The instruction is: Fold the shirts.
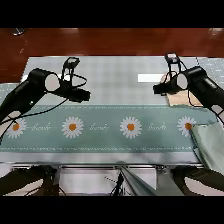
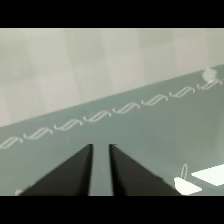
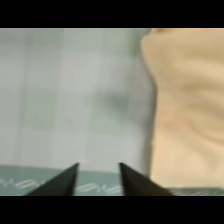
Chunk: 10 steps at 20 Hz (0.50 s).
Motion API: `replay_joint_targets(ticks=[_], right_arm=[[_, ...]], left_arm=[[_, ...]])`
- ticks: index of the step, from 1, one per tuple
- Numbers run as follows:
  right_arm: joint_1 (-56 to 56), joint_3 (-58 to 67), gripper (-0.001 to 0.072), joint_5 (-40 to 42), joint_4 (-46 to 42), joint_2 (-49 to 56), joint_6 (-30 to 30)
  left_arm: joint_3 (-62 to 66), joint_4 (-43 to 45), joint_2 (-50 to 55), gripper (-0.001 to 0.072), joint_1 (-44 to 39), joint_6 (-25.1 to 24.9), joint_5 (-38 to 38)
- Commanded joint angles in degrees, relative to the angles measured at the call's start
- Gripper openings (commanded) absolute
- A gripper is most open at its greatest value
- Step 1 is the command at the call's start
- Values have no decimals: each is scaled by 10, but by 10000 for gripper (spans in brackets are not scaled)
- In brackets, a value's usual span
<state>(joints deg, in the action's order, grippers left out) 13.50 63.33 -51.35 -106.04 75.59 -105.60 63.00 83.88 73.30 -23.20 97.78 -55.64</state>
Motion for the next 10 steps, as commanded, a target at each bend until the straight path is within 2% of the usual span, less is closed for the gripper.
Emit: replay_joint_targets(ticks=[1, 3, 5, 7, 10], right_arm=[[-40, 1, 620, 123, -183, 6, -69], [-105, 12, 619, 153, -202, 25, -123], [-177, 35, 618, 151, -180, 60, -141], [-239, 56, 618, 149, -125, 98, -118], [-296, 84, 618, 130, -28, 157, -45]], left_arm=[[0, 25, 8, 703, 1, -1, 109], [0, 66, 9, 704, 1, -1, 136], [0, 102, 10, 704, 1, -1, 136], [0, 108, 10, 704, 5, -1, 136], [0, 108, 10, 704, 14, 2, 129]])
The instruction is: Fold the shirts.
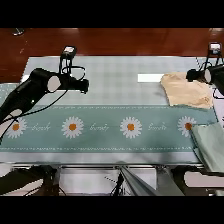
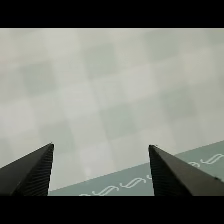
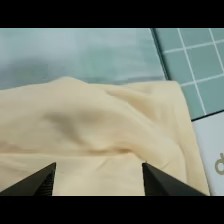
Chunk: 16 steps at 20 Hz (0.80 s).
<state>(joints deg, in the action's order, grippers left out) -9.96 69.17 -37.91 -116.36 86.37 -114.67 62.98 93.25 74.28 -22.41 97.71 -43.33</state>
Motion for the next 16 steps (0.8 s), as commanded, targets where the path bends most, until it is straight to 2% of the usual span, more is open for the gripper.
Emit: replay_joint_targets(ticks=[1, 5, 6, 7, 8, 10, 11, 13, 14, 16], right_arm=[[-73, 38, 618, -20, 103, 68, 69], [-85, 56, 608, -104, 196, 115, 147], [-84, 56, 483, -118, 223, 116, 170], [-84, 59, 188, -126, 265, 113, 198], [-84, 75, 23, -140, 318, 106, 229], [-84, 130, 24, -178, 408, 84, 285], [-84, 167, 23, -192, 442, 65, 290], [-84, 236, 23, -195, 481, 11, 290], [-84, 263, 23, -193, 496, -17, 290], [-84, 306, 23, -190, 531, -80, 304]], left_arm=[[0, 14, 0, 704, 10, 12, 0], [0, 12, 0, 703, 18, 52, -47], [0, 12, 0, 704, 18, 52, -60], [0, 12, 0, 703, 18, 52, -69], [0, 12, 0, 704, 18, 49, -79], [0, 12, -3, 703, 18, 48, -129], [0, 13, -7, 703, 19, 47, -174], [-3, 12, -20, 703, 25, 14, -254], [-13, 10, -38, 703, 26, 10, -271], [-58, -38, -108, 703, 26, 11, -255]])
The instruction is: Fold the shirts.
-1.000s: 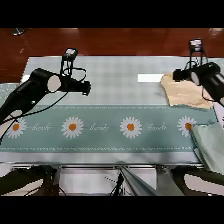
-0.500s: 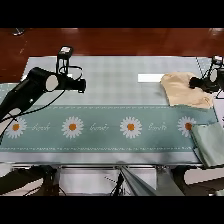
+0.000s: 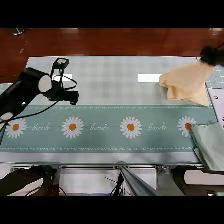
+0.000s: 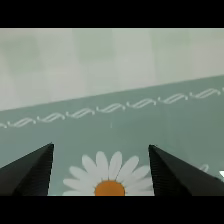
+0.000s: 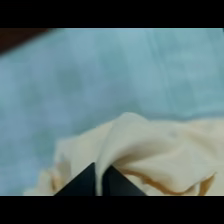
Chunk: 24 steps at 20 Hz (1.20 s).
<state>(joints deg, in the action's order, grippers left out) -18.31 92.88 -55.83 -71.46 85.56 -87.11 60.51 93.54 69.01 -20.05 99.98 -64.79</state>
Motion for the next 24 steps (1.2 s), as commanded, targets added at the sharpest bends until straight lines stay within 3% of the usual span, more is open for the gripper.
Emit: replay_joint_targets(ticks=[1, 4, 7, 11, 14, 17, 19, 22, 24], right_arm=[[0, 83, 23, -10, 104, -103, 47], [0, 104, 23, 23, 179, -195, 92], [0, 148, 23, 17, 243, -244, 134], [0, 231, 23, -66, 334, -258, 154], [15, 239, 23, -161, 387, -262, 152], [156, 170, 23, -206, 302, -265, 134], [297, 72, 23, -190, 194, -264, 110], [473, -108, 23, -70, 66, -246, 23], [546, -185, 23, 9, 93, -189, -29]], left_arm=[[-68, -92, -107, 703, 1, -12, -10], [-177, -183, -278, 704, -14, -11, 97], [-246, -192, -391, 704, -25, -10, 123], [-293, -175, -425, 703, -14, 76, 128], [-311, -174, -415, 703, -12, 81, 170], [-311, -170, -410, 703, 9, 81, 210], [-311, -170, -410, 703, 38, 81, 208], [-311, -170, -410, 703, 68, 81, 176], [-311, -171, -410, 703, 68, 76, 159]])
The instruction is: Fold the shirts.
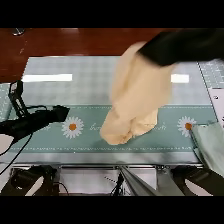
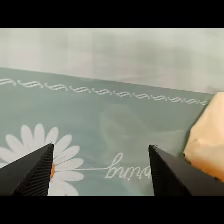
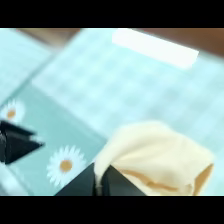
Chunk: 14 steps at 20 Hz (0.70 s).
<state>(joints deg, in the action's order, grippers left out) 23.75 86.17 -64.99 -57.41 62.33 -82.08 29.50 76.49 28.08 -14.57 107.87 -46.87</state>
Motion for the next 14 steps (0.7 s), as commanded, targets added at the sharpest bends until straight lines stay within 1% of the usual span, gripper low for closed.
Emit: replay_joint_targets(ticks=[1, 3, 4, 5, 6, 8, 9, 10, 12, 13, 14], right_arm=[[151, -126, 24, 123, -21, 86, -81], [176, -125, 24, 158, 39, 163, -81], [176, -125, 65, 164, 71, 190, -79], [168, -125, 396, 160, 99, 210, -69], [152, -125, 636, 145, 126, 217, -47], [91, -111, 624, 78, 132, 206, -29], [40, -102, 624, 30, 112, 190, -26], [-19, -100, 624, -17, 72, 165, -26], [-134, -106, 624, -102, -48, 110, -29], [-197, -132, 623, -125, -113, 72, -38], [-249, -173, 616, -120, -143, 34, -54]], left_arm=[[-1, 0, -1, 703, 13, -2, -28], [-1, -3, 0, 703, 13, -2, -49], [-1, -7, 0, 703, 13, -2, -59], [-1, -16, 0, 703, 13, -2, -70], [-1, -23, 0, 703, 13, -2, -78], [-1, -42, 0, 703, 13, -5, -100], [-1, -48, 0, 703, 13, -22, -119], [-1, -47, 0, 703, 13, -38, -145], [-1, -43, 4, 703, 14, -51, -206], [-2, -43, 9, 703, 14, -59, -220], [-7, -47, 16, 702, 14, -59, -211]])
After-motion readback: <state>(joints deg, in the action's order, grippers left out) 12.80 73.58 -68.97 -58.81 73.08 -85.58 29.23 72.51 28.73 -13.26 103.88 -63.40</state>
